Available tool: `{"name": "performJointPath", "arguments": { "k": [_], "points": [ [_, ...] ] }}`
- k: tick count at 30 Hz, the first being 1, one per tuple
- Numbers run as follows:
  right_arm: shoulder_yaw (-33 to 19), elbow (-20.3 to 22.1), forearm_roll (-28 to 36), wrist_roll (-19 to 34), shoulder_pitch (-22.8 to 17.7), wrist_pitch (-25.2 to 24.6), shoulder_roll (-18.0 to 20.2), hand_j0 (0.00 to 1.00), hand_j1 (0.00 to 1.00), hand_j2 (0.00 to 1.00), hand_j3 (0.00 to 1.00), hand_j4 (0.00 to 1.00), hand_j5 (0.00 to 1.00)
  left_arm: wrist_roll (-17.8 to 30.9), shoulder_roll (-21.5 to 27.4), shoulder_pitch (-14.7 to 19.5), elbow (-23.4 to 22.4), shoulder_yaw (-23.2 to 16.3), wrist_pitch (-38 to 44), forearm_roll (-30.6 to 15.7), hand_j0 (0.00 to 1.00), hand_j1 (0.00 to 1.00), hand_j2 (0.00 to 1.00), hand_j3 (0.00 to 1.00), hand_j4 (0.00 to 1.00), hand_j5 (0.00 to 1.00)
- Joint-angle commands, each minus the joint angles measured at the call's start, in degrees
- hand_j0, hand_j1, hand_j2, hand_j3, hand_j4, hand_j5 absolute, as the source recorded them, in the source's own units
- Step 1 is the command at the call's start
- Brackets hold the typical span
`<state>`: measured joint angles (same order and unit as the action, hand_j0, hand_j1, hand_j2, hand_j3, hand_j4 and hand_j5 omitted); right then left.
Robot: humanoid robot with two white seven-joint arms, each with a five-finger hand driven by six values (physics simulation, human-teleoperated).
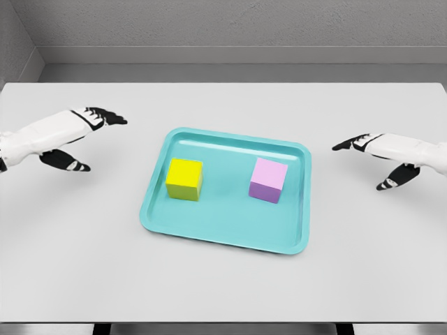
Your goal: Push two cubes
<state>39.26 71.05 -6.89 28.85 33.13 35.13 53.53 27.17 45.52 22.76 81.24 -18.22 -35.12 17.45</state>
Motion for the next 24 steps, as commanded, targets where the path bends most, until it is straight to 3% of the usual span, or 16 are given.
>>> {"name": "performJointPath", "arguments": {
  "k": [1, 3, 4, 5, 6, 7, 11, 12, 14, 15, 18, 20, 24],
  "points": [
    [0.1, 0.1, 0.4, -0.2, 0.0, -0.1, 0.0, 1.00, 1.00, 1.00, 1.00, 1.00, 1.00, 0.1, -0.3, 0.0, 0.1, -0.4, 0.1, 2.9, 1.00, 1.00, 1.00, 1.00, 1.00, 1.00],
    [0.2, 0.1, 0.4, 0.0, 0.4, -0.1, 0.4, 1.00, 1.00, 1.00, 1.00, 1.00, 1.00, -0.2, 0.4, -0.4, 1.1, -0.4, 0.1, 2.7, 0.90, 0.90, 0.90, 0.90, 0.90, 0.90],
    [0.5, -0.1, 0.6, -0.1, 0.4, -0.1, 0.5, 1.00, 1.00, 1.00, 1.00, 1.00, 1.00, -0.1, 0.6, -1.4, 1.6, -0.4, 0.1, 2.7, 0.76, 0.76, 0.76, 0.76, 0.76, 0.76],
    [0.5, 0.0, 0.5, -0.9, 0.5, -0.1, 1.1, 1.00, 1.00, 1.00, 1.00, 1.00, 1.00, 0.3, 0.9, -2.2, 5.4, -0.3, 0.1, 3.0, 0.69, 0.69, 0.69, 0.69, 0.69, 0.69],
    [0.4, -0.1, 0.5, -0.9, 0.5, -0.1, 1.8, 1.00, 1.00, 1.00, 1.00, 1.00, 1.00, 0.3, 2.5, -2.4, 9.7, 0.2, 0.1, 3.2, 0.66, 0.66, 0.66, 0.66, 0.66, 0.66],
    [0.5, -0.1, 0.5, -0.9, 0.8, -0.1, 1.9, 1.00, 1.00, 1.00, 1.00, 1.00, 1.00, 0.4, 3.1, -2.3, 10.8, 0.3, 0.1, 4.0, 0.62, 0.62, 0.62, 0.62, 0.62, 0.62],
    [0.6, 2.2, 0.4, -0.9, 1.6, -0.1, 2.5, 1.00, 1.00, 1.00, 1.00, 1.00, 1.00, 3.3, 3.1, -2.2, 10.9, 0.3, 0.1, 6.6, 0.63, 0.63, 0.63, 0.63, 0.63, 0.63],
    [0.7, 3.8, 0.4, -0.6, 1.6, -0.1, 2.5, 0.95, 0.95, 0.95, 0.95, 0.95, 0.95, 3.4, 3.0, -2.2, 11.0, 0.3, 0.1, 6.7, 0.63, 0.63, 0.63, 0.63, 0.63, 0.63],
    [0.7, 4.4, 0.1, -0.1, 1.7, -0.1, 2.5, 0.70, 0.70, 0.70, 0.70, 0.70, 0.70, 4.0, 0.9, -2.1, 10.4, -0.3, 0.1, 9.4, 0.63, 0.63, 0.63, 0.63, 0.63, 0.63],
    [0.7, 4.4, -1.1, 0.0, 1.7, -0.1, 2.5, 0.51, 0.51, 0.51, 0.51, 0.51, 0.51, 4.0, -0.5, -2.1, 10.2, -0.3, 0.1, 10.1, 0.63, 0.63, 0.63, 0.63, 0.63, 0.63],
    [0.6, 5.1, -2.1, 5.0, 1.9, -0.1, 2.2, 0.21, 0.21, 0.21, 0.21, 0.21, 0.21, 4.3, -2.8, -2.0, 9.8, -0.4, 0.1, 10.8, 0.63, 0.63, 0.63, 0.63, 0.63, 0.63],
    [0.7, 6.6, -2.1, 6.2, 2.1, -0.1, 2.2, 0.13, 0.13, 0.13, 0.13, 0.13, 0.13, 4.2, -4.4, -2.0, 7.4, -0.4, 0.1, 12.7, 0.65, 0.65, 0.65, 0.65, 0.65, 0.65],
    [0.7, 9.5, -3.7, 6.2, 2.9, -0.1, 1.8, 0.10, 0.10, 0.10, 0.10, 0.10, 0.10, 4.2, -4.5, -1.8, 6.1, -0.4, 0.1, 12.6, 0.65, 0.65, 0.65, 0.65, 0.65, 0.65]
  ]
}}
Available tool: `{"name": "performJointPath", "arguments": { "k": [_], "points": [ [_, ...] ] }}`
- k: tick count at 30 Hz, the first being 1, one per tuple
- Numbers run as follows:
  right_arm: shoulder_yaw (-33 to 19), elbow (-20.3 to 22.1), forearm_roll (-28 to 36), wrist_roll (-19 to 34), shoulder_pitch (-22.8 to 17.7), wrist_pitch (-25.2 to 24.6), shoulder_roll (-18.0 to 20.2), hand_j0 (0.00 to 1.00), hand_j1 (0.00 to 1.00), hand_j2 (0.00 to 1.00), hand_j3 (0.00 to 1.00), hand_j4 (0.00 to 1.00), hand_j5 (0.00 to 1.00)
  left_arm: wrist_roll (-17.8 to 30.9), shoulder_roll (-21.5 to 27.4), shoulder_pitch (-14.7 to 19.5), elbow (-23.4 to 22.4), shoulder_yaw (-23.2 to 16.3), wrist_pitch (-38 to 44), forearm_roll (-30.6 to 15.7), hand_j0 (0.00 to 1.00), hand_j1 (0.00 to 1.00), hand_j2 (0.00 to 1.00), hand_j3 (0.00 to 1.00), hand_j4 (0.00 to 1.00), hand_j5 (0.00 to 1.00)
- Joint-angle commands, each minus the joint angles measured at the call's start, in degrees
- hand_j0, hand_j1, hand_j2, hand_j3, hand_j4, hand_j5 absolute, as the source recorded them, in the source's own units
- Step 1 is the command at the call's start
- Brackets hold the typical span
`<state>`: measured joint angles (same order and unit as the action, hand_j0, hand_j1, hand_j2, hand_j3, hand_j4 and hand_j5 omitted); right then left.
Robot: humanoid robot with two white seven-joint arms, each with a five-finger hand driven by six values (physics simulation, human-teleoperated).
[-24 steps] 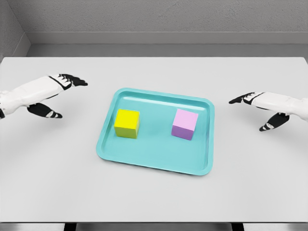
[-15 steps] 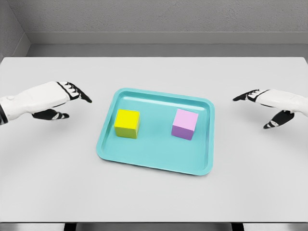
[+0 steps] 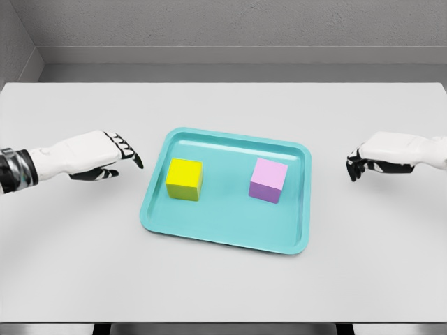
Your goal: Push two cubes
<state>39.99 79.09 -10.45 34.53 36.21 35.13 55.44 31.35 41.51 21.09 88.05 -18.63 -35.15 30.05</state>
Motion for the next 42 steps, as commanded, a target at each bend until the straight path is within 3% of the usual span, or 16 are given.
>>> {"name": "performJointPath", "arguments": {
  "k": [1, 4, 9, 13, 16, 25, 42],
  "points": [
    [0.0, 2.6, -2.9, 0.5, 0.1, -0.1, -0.9, 0.10, 0.10, 0.10, 0.10, 0.10, 0.10, 0.0, -0.5, 0.0, -0.7, 0.0, 0.1, 0.1, 0.65, 0.65, 0.65, 0.65, 0.65, 0.65],
    [0.2, 3.3, -9.1, 0.5, 0.8, -0.1, -3.6, 0.10, 0.10, 0.10, 0.10, 0.10, 0.10, 0.1, -1.2, 0.2, -0.4, 0.0, 0.1, 0.1, 0.64, 0.64, 0.64, 0.64, 0.64, 0.64],
    [4.1, 3.3, -12.3, 0.5, 3.2, -0.1, -4.9, 0.10, 0.10, 0.10, 0.10, 0.10, 0.10, 0.6, -3.0, 0.3, 0.4, -0.8, 0.1, 1.5, 0.64, 0.64, 0.64, 0.64, 0.64, 0.64],
    [9.9, 4.7, -12.5, 0.5, 6.6, -0.1, -5.6, 0.10, 0.10, 0.10, 0.10, 0.10, 0.10, 0.6, -4.6, 0.3, -1.6, -0.8, 0.1, 2.6, 0.64, 0.64, 0.64, 0.64, 0.64, 0.64],
    [11.6, 5.1, -12.5, 0.5, 7.0, -0.1, -6.3, 0.10, 0.10, 0.10, 0.10, 0.10, 0.10, 0.6, -5.5, 1.2, -2.9, -0.9, 0.1, 2.8, 0.64, 0.64, 0.64, 0.64, 0.64, 0.64],
    [12.5, 5.4, -12.5, 0.5, 7.5, -0.1, -7.0, 0.11, 0.11, 0.11, 0.11, 0.11, 0.11, 0.6, -6.4, 2.0, -4.8, -2.1, 0.1, 2.8, 0.64, 0.64, 0.64, 0.64, 0.64, 0.64],
    [15.6, 4.1, -13.2, 0.5, 9.5, -0.1, -10.5, 0.11, 0.11, 0.11, 0.11, 0.11, 0.11, 0.5, -6.5, 2.5, -4.0, -2.8, 0.1, 2.6, 0.63, 0.63, 0.63, 0.63, 0.63, 0.63]
  ]
}}
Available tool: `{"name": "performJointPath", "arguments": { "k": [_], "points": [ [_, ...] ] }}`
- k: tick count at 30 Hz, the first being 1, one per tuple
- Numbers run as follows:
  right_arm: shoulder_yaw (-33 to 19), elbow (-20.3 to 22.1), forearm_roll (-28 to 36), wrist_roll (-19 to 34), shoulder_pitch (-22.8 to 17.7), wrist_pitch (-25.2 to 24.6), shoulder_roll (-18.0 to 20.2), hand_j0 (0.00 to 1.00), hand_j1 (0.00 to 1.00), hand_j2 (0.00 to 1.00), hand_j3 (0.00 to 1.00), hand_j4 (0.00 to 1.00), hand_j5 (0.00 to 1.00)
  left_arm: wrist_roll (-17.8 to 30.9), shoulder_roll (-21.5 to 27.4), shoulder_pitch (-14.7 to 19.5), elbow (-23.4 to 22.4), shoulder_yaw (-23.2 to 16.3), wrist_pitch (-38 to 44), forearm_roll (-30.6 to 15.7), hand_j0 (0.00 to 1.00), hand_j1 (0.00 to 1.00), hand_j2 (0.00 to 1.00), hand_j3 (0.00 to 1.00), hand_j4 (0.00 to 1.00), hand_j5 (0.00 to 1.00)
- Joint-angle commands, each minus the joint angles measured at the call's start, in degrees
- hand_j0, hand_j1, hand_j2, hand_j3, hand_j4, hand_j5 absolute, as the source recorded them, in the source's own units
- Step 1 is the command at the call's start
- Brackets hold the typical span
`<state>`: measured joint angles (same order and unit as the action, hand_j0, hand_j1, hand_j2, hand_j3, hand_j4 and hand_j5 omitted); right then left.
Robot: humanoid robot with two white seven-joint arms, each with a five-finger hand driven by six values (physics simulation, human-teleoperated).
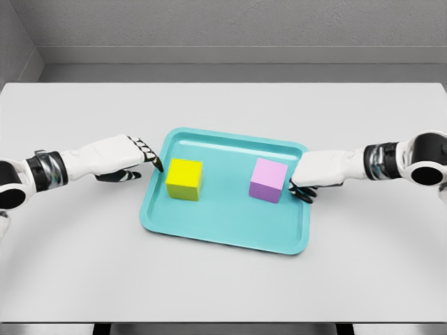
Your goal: Push two cubes
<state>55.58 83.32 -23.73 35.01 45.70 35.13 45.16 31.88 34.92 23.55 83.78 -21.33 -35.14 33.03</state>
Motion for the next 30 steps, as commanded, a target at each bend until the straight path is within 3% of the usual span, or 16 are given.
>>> {"name": "performJointPath", "arguments": {
  "k": [1, 12, 30],
  "points": [
    [0.1, -0.2, 0.1, 0.0, 0.1, -0.1, -0.2, 0.11, 0.11, 0.11, 0.11, 0.11, 0.11, -0.1, 0.1, 0.0, 0.2, -0.1, 0.1, -0.4, 0.63, 0.63, 0.63, 0.63, 0.63, 0.63],
    [0.1, -3.7, -0.1, 0.0, 0.9, -0.1, -3.3, 0.11, 0.11, 0.11, 0.11, 0.11, 0.11, -0.3, -0.6, 0.0, 1.5, -1.1, 0.1, -0.8, 0.62, 0.62, 0.62, 0.62, 0.62, 0.62],
    [1.0, -3.7, -0.9, 0.0, 2.4, -0.1, -6.0, 0.11, 0.11, 0.11, 0.11, 0.11, 0.11, -0.6, -1.2, 0.8, 3.8, -3.0, 0.1, -1.0, 0.61, 0.61, 0.61, 0.61, 0.61, 0.61]
  ]
}}
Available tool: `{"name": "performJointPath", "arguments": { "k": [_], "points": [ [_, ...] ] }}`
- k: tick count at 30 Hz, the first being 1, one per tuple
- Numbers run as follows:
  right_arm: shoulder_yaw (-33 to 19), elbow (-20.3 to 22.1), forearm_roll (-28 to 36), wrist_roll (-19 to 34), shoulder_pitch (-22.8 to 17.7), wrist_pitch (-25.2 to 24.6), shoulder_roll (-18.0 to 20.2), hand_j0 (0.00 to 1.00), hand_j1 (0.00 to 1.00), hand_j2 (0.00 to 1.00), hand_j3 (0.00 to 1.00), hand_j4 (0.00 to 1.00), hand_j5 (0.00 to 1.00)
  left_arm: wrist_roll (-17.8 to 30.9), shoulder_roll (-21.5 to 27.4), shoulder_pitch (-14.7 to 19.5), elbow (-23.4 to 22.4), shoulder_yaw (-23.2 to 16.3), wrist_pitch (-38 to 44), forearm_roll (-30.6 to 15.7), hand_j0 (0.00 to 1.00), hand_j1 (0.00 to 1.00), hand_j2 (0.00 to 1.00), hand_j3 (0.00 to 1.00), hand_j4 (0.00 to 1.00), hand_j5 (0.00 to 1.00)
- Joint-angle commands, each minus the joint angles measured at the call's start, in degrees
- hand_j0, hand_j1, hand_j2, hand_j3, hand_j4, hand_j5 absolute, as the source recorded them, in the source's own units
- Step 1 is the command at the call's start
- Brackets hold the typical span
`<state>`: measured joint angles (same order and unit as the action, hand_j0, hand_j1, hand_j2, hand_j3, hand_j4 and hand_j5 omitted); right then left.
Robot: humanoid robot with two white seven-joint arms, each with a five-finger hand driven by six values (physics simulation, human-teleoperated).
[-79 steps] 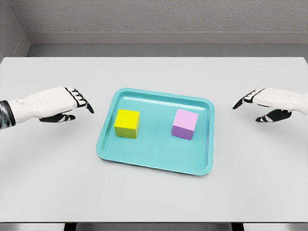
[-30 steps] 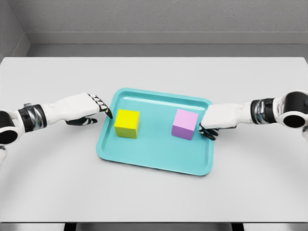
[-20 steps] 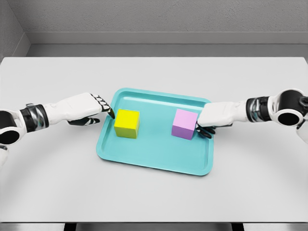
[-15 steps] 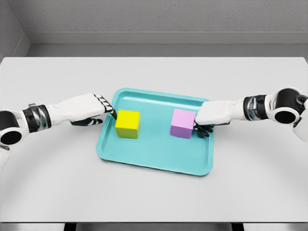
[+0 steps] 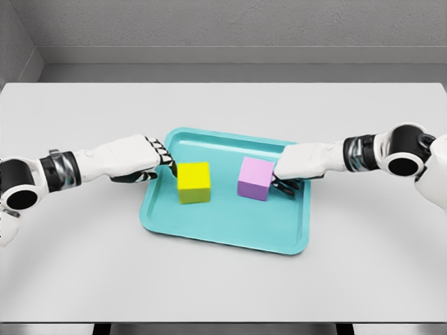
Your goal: Push two cubes
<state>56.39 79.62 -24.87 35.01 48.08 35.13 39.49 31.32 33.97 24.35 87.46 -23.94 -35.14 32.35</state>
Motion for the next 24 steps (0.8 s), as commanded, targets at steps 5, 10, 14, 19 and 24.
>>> {"name": "performJointPath", "arguments": {
  "k": [5, 10, 14, 19, 24],
  "points": [
    [0.6, -1.4, 0.3, 0.0, 0.1, -0.1, -0.3, 0.11, 0.11, 0.11, 0.11, 0.11, 0.11, 0.0, -1.1, 0.0, 0.1, -0.9, 0.1, -0.4, 0.61, 0.61, 0.61, 0.61, 0.61, 0.61],
    [0.5, -4.0, 0.3, 0.0, 0.5, -0.1, -0.4, 0.11, 0.11, 0.11, 0.11, 0.11, 0.11, 0.0, -0.7, 0.0, 0.0, -1.0, 0.1, -0.4, 0.61, 0.61, 0.61, 0.61, 0.61, 0.61],
    [0.6, -6.6, 0.2, 0.0, 1.2, -0.1, -2.1, 0.11, 0.11, 0.11, 0.11, 0.11, 0.11, 0.0, 1.6, -0.3, 0.0, -0.7, 0.1, -1.8, 0.61, 0.61, 0.61, 0.61, 0.61, 0.61],
    [0.6, -7.3, 0.2, 0.0, 1.4, -0.1, -3.0, 0.11, 0.11, 0.11, 0.11, 0.11, 0.11, 0.0, 1.6, -0.8, 2.1, -1.0, 0.1, -2.3, 0.61, 0.61, 0.61, 0.61, 0.61, 0.61],
    [0.5, -7.4, -0.1, 0.0, 1.7, -0.1, -3.7, 0.11, 0.11, 0.11, 0.11, 0.11, 0.11, 0.0, 1.5, -1.4, 3.0, -1.2, 0.1, -2.3, 0.60, 0.60, 0.60, 0.60, 0.60, 0.60]
  ]
}}
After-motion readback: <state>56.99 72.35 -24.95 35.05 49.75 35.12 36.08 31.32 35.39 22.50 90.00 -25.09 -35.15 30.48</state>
